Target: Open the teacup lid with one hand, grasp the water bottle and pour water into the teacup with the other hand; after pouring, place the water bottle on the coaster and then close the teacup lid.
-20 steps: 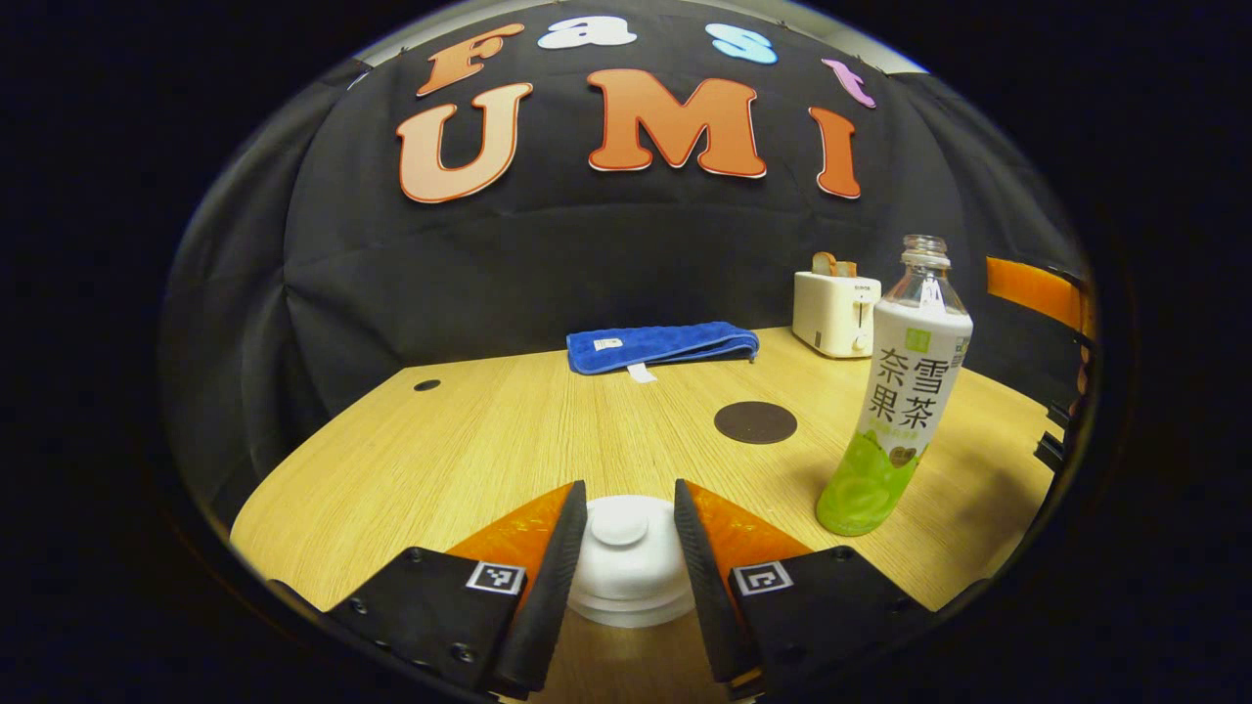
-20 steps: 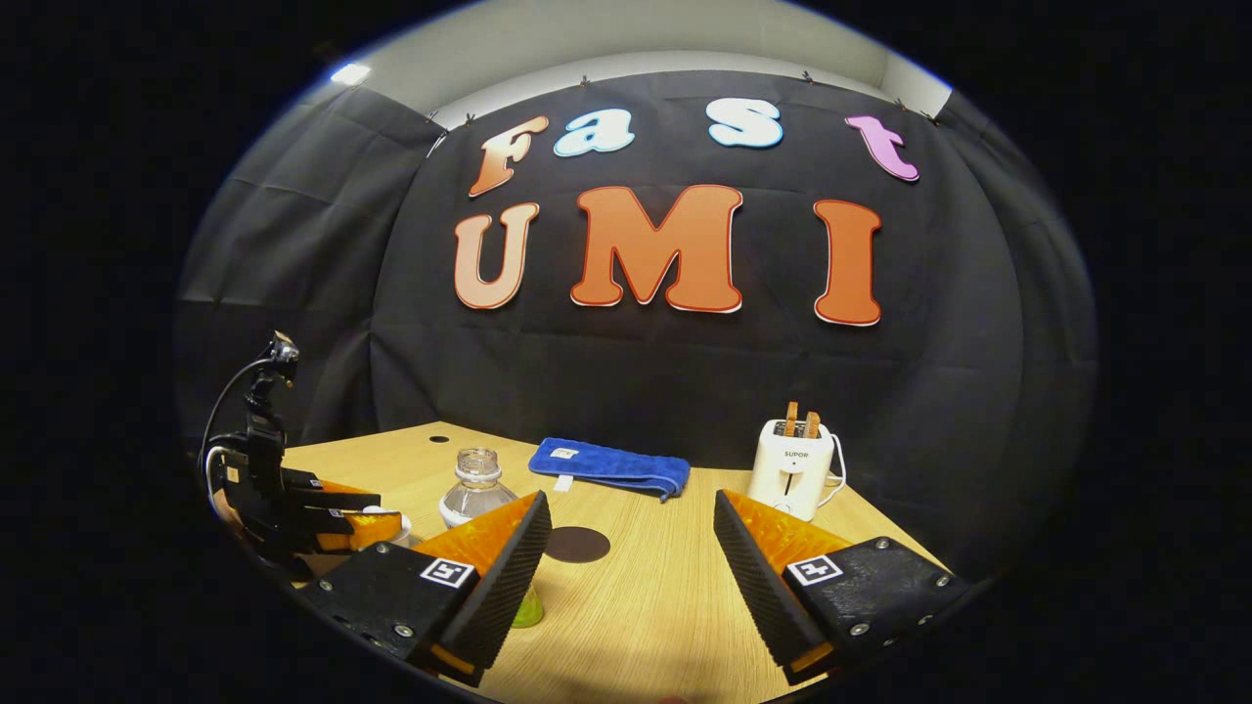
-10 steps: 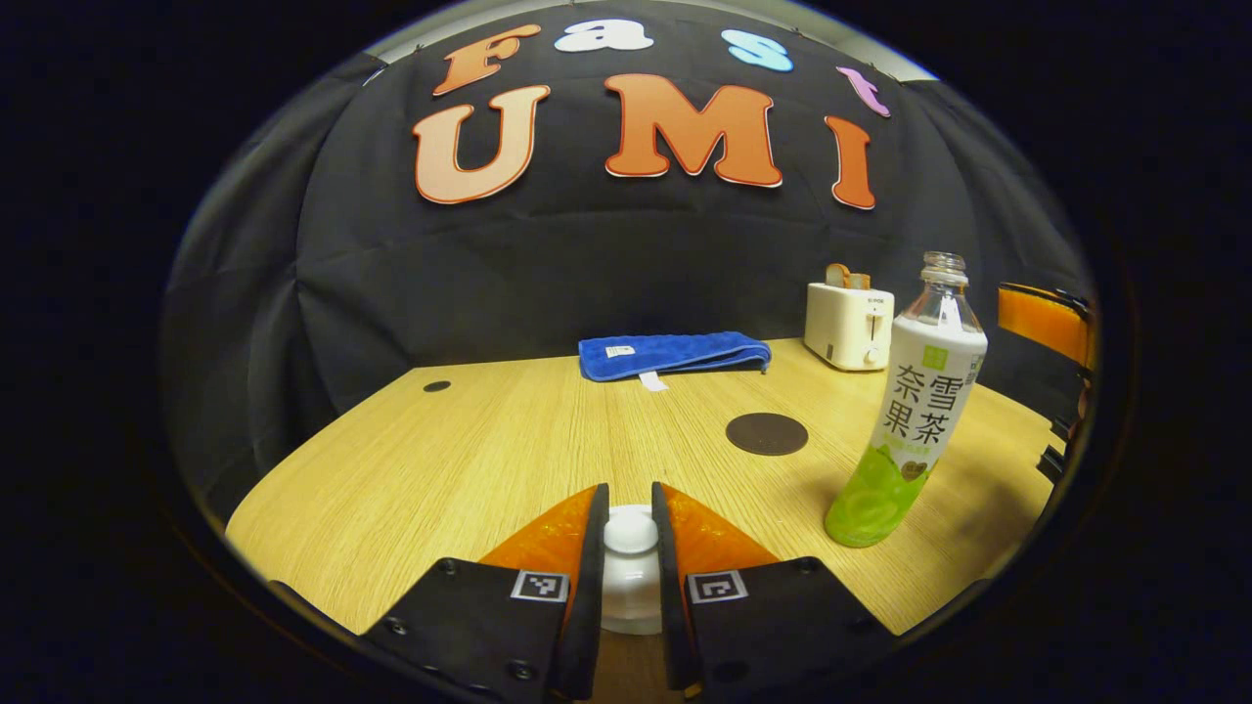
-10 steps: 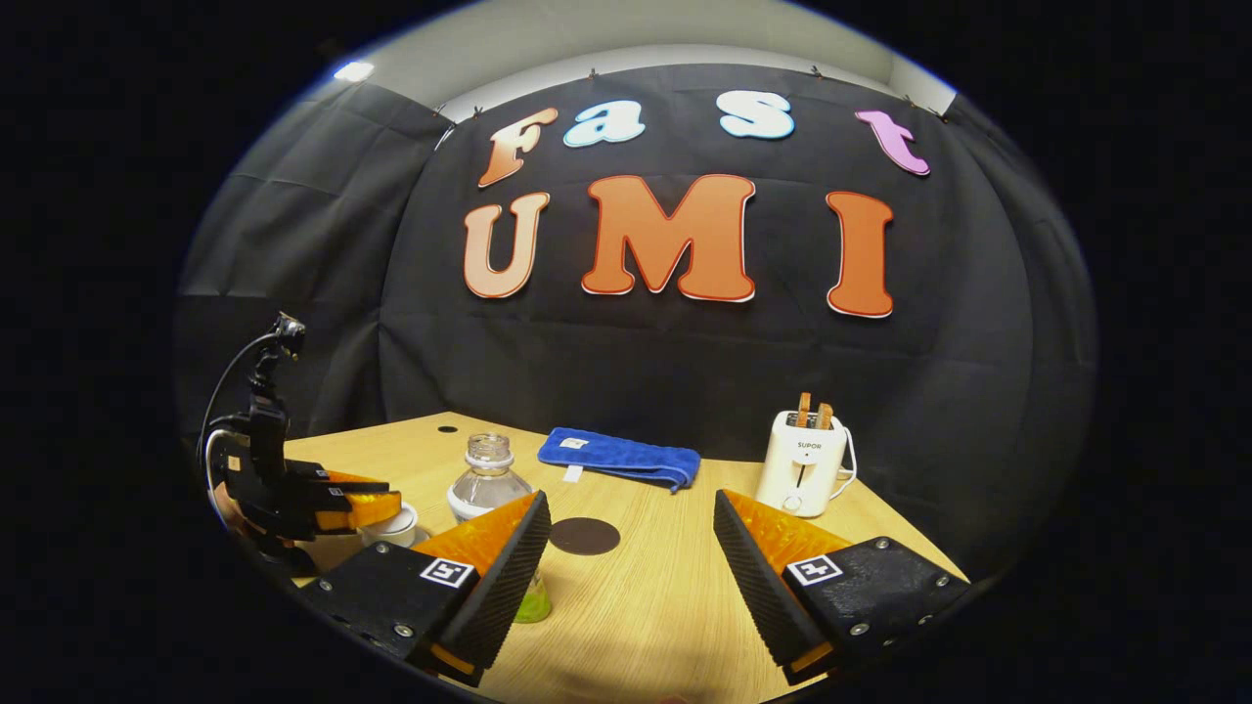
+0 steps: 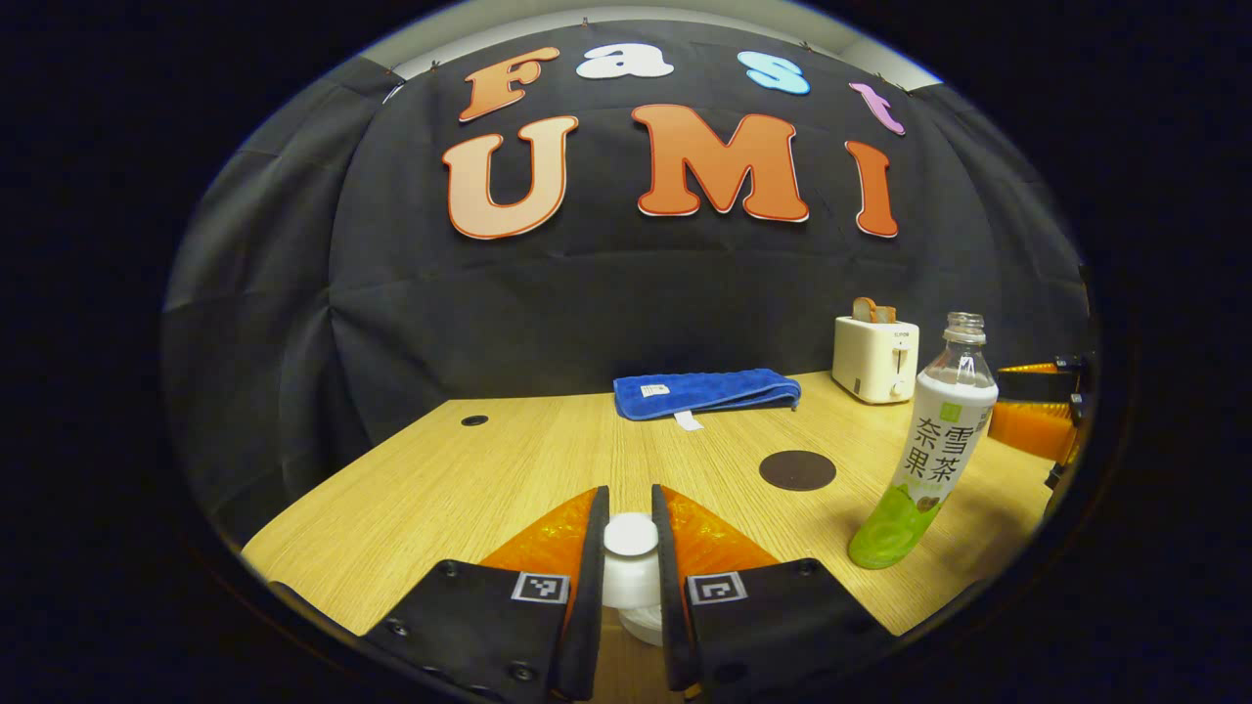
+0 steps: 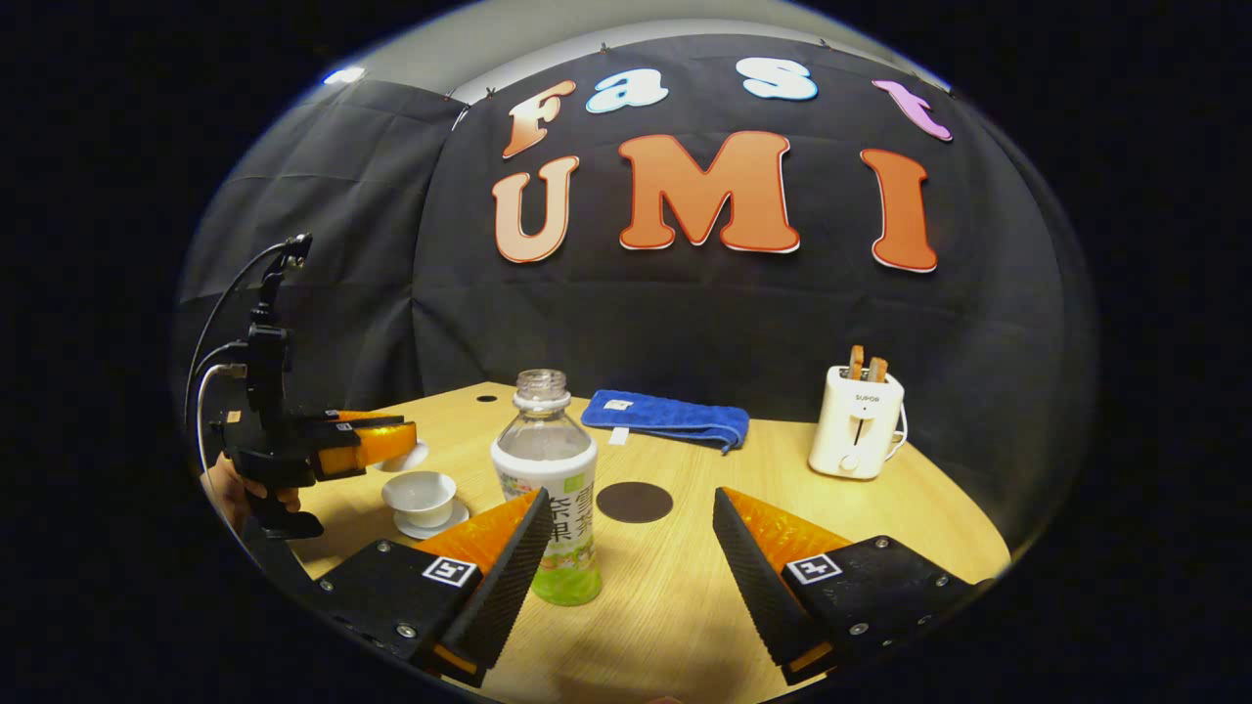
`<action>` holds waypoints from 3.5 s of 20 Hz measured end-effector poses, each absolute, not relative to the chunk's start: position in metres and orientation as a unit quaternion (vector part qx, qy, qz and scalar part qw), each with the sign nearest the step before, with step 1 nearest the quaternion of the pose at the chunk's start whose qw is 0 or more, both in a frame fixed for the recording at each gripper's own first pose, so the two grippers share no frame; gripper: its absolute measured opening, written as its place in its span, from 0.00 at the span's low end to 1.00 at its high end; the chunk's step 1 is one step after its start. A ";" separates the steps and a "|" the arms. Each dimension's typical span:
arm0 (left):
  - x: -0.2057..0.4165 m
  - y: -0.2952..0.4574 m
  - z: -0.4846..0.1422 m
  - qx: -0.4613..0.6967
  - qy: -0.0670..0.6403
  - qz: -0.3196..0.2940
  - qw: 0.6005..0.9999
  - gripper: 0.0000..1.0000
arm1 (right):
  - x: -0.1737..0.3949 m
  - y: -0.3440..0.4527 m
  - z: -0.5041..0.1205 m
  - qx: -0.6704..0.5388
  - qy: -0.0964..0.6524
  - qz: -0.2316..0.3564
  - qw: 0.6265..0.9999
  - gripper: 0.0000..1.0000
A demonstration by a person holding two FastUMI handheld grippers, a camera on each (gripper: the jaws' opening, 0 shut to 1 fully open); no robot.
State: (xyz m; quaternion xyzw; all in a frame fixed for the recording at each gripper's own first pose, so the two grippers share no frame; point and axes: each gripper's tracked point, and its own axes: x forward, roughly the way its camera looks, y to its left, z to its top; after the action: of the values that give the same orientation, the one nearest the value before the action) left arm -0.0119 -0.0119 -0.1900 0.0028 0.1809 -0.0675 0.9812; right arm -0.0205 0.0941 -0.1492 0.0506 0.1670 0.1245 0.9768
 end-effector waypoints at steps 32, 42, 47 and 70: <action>-0.032 0.074 -0.179 0.015 0.171 -0.004 0.985 0.30 | 0.022 0.139 -0.174 -0.217 0.197 0.153 0.944 0.61; -0.044 0.097 -0.181 0.017 0.173 0.012 0.985 0.30 | 0.041 0.145 -0.162 -0.401 0.145 0.162 0.890 0.60; -0.047 0.103 -0.184 0.020 0.174 0.014 0.984 0.29 | 0.047 0.153 -0.155 -0.484 0.108 0.168 0.852 0.60; -0.065 0.129 -0.202 0.015 0.187 0.021 0.982 0.30 | 0.064 0.183 -0.145 -0.697 -0.045 0.166 0.696 0.60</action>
State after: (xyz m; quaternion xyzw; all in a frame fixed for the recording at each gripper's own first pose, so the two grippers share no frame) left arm -0.0648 0.1290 -0.2015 0.0145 0.1874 0.0213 0.9819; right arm 0.0644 0.1832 -0.1450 -0.6973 -0.0454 0.1665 0.6957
